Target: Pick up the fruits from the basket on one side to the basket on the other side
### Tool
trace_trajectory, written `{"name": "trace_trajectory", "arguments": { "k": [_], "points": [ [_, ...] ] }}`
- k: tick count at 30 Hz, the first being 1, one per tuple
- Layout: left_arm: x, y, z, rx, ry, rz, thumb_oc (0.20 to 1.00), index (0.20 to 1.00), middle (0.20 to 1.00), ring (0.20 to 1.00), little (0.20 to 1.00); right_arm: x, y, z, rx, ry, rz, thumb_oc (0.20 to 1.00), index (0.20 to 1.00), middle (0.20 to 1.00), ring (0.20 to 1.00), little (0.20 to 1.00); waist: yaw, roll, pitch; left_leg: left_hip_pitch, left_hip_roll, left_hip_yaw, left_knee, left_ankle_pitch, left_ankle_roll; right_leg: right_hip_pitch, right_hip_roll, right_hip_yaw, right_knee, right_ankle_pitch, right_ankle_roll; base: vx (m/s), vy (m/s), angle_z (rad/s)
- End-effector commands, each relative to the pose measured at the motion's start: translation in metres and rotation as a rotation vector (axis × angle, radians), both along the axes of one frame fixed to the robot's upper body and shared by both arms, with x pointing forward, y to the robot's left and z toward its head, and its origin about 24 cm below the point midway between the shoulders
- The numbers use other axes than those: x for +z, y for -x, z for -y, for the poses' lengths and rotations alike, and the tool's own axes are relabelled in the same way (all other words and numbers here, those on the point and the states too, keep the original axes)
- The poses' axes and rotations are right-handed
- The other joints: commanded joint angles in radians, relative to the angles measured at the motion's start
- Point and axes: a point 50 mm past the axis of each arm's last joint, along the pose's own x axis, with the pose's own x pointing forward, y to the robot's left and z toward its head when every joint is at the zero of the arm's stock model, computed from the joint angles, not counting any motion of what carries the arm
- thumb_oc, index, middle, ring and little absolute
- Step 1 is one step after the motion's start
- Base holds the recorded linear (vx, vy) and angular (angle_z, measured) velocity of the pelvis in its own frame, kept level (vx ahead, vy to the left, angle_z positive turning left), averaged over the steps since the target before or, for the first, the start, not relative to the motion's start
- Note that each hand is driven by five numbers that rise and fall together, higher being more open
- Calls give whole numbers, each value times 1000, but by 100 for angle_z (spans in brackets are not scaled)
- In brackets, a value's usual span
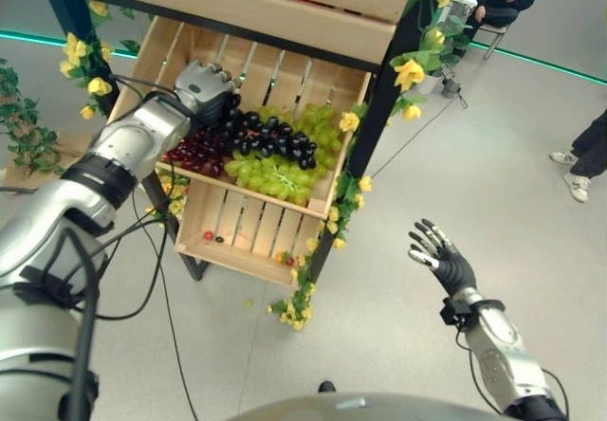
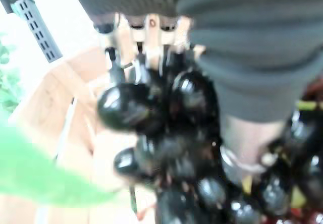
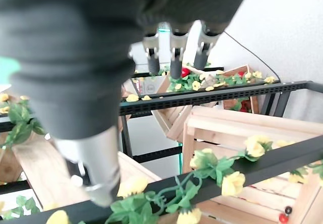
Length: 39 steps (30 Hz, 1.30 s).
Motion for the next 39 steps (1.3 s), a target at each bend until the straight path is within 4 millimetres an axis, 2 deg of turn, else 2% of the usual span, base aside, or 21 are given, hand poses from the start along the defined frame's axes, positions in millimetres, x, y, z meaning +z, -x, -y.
{"name": "trace_trajectory", "arguments": {
  "k": [1, 6, 12, 13, 14, 15, 16, 18, 21, 22, 23, 25, 26, 28, 30, 32, 33, 36, 38, 39],
  "points": [
    [34, -3, -24, 112, 50, 109, 1000, 1000, 1000, 1000, 1000, 42, -18, 14, -10, 27, 208, 1000, 1000, 1000, 1000, 1000, -4, 34, 8, 16, 38, 37, 40, -66, -11, 57, -38, -23, 22, -94, 128, 0, 0, 0],
    [33, -1, -25, 111, 32, 100, 1000, 1000, 1000, 1000, 1000, 41, -17, 15, -17, 29, 202, 1000, 1000, 1000, 1000, 1000, 1, 33, 8, 9, 36, 33, 39, -63, -11, 58, -39, -26, 16, -90, 128, 0, 0, 0],
    [34, 2, -27, 98, 119, 114, 1000, 1000, 1000, 1000, 1000, 40, -15, 17, -33, 31, 200, 1000, 1000, 1000, 1000, 1000, 7, 30, 9, 3, 34, 27, 38, -59, -10, 59, -41, -38, 14, -89, 126, 0, 0, 0],
    [36, 3, -25, 80, 178, 129, 1000, 1000, 1000, 1000, 1000, 41, -15, 17, -33, 31, 203, 1000, 1000, 1000, 1000, 1000, 9, 29, 11, 1, 35, 26, 38, -58, -10, 58, -42, -39, 15, -88, 125, 0, 0, 0],
    [26, 5, -28, 74, 353, 134, 1000, 1000, 1000, 1000, 1000, 41, -15, 17, -51, 26, 206, 1000, 1000, 1000, 1000, 1000, 18, 20, 14, -2, 33, 23, 38, -57, -10, 58, -43, -42, 14, -89, 123, 0, 0, 0],
    [24, 6, -29, 78, 357, 133, 1000, 1000, 1000, 1000, 1000, 41, -15, 18, -48, 30, 205, 1000, 1000, 1000, 1000, 1000, 15, 25, 12, -2, 34, 23, 38, -57, -10, 58, -43, -43, 14, -89, 123, 0, 0, 0],
    [20, 9, -29, 54, 545, 166, 1000, 1000, 1000, 1000, 1000, 40, -14, 17, -64, 27, 200, 1000, 1000, 1000, 1000, 1000, 24, 19, 17, -6, 33, 17, 40, -55, -10, 59, -45, -48, 14, -90, 119, 0, 0, 0],
    [9, 15, -31, 21, 800, 194, 1000, 1000, 1000, 1000, 1000, 37, -12, 17, -81, 17, 189, 1000, 1000, 1000, 1000, 1000, 29, 17, 19, -10, 31, 11, 43, -56, -9, 61, -45, -49, 13, -92, 114, -5, 0, 5],
    [-8, 30, -30, -43, 1026, 231, 1000, 1000, 1000, 1000, 1000, 33, -10, 18, -108, 21, 171, 1000, 1000, 1000, 1000, 1000, 38, 19, 22, -12, 30, 4, 46, -59, -8, 65, -46, -54, 12, -94, 108, 5, 1, 3],
    [-9, 31, -32, -39, 1029, 231, 1000, 1000, 1000, 1000, 1000, 33, -9, 19, -105, 25, 168, 1000, 1000, 1000, 1000, 1000, 35, 22, 20, -11, 31, 4, 46, -59, -8, 65, -46, -54, 12, -94, 108, 0, 0, 0],
    [-22, 44, -30, -88, 1110, 248, 1000, 1000, 1000, 1000, 1000, 31, -7, 20, -124, 23, 164, 1000, 1000, 1000, 1000, 1000, 46, 18, 24, -11, 29, 1, 47, -60, -9, 67, -46, -58, 11, -96, 103, 9, 0, 4],
    [-33, 51, -31, -97, 1160, 242, 1000, 1000, 1000, 1000, 1000, 30, -6, 21, -132, 21, 160, 1000, 1000, 1000, 1000, 1000, 49, 19, 23, -12, 30, -1, 47, -60, -9, 68, -47, -58, 11, -96, 102, 10, 2, 2],
    [-43, 65, -31, -121, 1211, 251, 1000, 1000, 1000, 1000, 1000, 28, -4, 22, -146, 17, 152, 1000, 1000, 1000, 1000, 1000, 56, 19, 23, -12, 29, -6, 48, -62, -9, 71, -47, -60, 11, -98, 98, 0, 0, 0],
    [-50, 75, -31, -132, 1224, 253, 1000, 1000, 1000, 1000, 1000, 25, -2, 23, -152, 19, 139, 1000, 1000, 1000, 1000, 1000, 59, 21, 23, -13, 29, -10, 49, -63, -8, 72, -47, -63, 11, -99, 96, 11, 2, 4],
    [-66, 98, -33, -145, 1263, 245, 1000, 1000, 1000, 1000, 1000, 22, 1, 27, -184, 14, 130, 1000, 1000, 1000, 1000, 1000, 76, 20, 23, -15, 28, -18, 49, -63, -9, 76, -47, -69, 8, -102, 93, 17, -3, 6],
    [-70, 103, -33, -139, 1268, 241, 1000, 1000, 1000, 1000, 1000, 22, 1, 27, -189, 11, 133, 1000, 1000, 1000, 1000, 1000, 81, 21, 22, -16, 28, -21, 49, -63, -9, 77, -47, -71, 8, -103, 92, 6, -2, 2],
    [-73, 114, -32, -172, 1324, 233, 1000, 1000, 1000, 1000, 1000, 21, 2, 30, -215, 1, 134, 1000, 1000, 1000, 1000, 1000, 93, 20, 25, -21, 27, -28, 51, -61, -9, 79, -47, -77, 8, -105, 89, -2, -9, 8],
    [-82, 131, -31, -218, 1525, 204, 1000, 1000, 1000, 1000, 1000, 22, 1, 30, -236, -17, 149, 1000, 1000, 1000, 1000, 1000, 108, 22, 31, -31, 26, -43, 55, -57, -8, 78, -49, -86, 9, -105, 84, -19, -4, 10],
    [-86, 137, -34, -212, 1599, 202, 1000, 1000, 1000, 1000, 1000, 24, 1, 30, -235, -15, 155, 1000, 1000, 1000, 1000, 1000, 110, 23, 30, -33, 25, -47, 56, -57, -8, 78, -50, -88, 9, -105, 83, -17, -3, 21],
    [-99, 148, -35, -222, 1777, 156, 1000, 1000, 1000, 1000, 1000, 25, 1, 32, -253, -11, 168, 1000, 1000, 1000, 1000, 1000, 123, 25, 35, -39, 23, -55, 59, -55, -7, 79, -50, -94, 9, -108, 80, -17, -6, 18]
  ]
}}
